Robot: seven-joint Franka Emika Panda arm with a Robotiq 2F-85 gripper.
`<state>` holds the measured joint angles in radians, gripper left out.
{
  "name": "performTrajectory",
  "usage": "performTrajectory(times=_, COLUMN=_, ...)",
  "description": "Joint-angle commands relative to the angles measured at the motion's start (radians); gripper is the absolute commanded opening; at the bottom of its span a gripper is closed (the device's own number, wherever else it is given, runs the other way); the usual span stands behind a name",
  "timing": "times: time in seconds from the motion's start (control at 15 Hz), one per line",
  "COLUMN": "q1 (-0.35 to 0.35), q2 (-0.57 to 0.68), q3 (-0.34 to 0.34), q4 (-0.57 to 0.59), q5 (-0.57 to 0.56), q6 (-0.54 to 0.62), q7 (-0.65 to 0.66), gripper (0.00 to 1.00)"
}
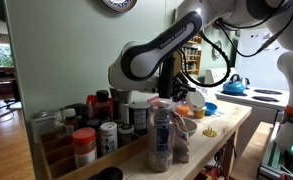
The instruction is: Pour the contents of the clear lunch box onto the white plate and then pour the contents of the white plate in the ceramic bowl on the left
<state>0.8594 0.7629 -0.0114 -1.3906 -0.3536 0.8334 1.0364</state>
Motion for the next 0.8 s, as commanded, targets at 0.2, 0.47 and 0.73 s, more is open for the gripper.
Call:
performTrajectory(times=0.2, q1=0.058, q2=0.001, q3=-0.028, q4=0.066, q5=-0.017, q6=0.0, q7=-0.036, gripper=0.01)
performTrajectory(times=0.47, q1=0.146, q2=0.008, q3=-0.149, q4=0.031, q5=-0.011, q6=0.0, q7=-0.027, gripper=0.01)
performTrajectory(times=0.73, q1=0.204, q2=0.026, q3=-0.202, q4=0.04, q5=-0.041, q6=0.001, q7=-0.102, gripper=0.01)
